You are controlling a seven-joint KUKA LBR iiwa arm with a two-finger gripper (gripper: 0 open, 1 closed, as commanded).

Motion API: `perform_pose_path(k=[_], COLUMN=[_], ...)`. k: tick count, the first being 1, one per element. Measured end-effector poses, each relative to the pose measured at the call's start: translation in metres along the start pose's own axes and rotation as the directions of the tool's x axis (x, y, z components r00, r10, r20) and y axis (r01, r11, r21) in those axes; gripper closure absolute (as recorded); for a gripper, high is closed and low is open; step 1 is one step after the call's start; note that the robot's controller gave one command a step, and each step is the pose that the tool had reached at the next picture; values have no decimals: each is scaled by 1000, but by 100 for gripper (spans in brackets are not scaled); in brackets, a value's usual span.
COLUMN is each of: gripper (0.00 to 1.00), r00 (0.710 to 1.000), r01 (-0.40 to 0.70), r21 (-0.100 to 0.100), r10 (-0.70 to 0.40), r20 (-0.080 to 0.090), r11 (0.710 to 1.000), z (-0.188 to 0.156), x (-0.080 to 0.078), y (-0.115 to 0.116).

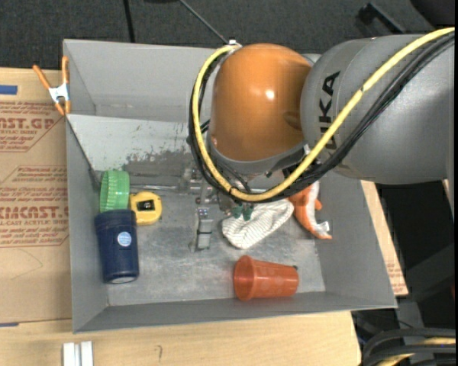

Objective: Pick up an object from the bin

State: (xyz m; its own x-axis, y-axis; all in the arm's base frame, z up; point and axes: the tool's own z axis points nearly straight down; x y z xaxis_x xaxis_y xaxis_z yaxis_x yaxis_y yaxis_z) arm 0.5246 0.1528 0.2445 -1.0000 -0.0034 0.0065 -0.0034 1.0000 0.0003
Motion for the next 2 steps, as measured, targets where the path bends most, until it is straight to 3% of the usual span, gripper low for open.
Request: perform_pose_path(k=[1,2], gripper=[0,0], r00=[1000,998], r01=[-2,53], r21=[-1,-2], r10=[2,-53], r20=[8,15], r11=[1000,999], z=[-4,36], x=[-2,-1], y=[-1,-42])
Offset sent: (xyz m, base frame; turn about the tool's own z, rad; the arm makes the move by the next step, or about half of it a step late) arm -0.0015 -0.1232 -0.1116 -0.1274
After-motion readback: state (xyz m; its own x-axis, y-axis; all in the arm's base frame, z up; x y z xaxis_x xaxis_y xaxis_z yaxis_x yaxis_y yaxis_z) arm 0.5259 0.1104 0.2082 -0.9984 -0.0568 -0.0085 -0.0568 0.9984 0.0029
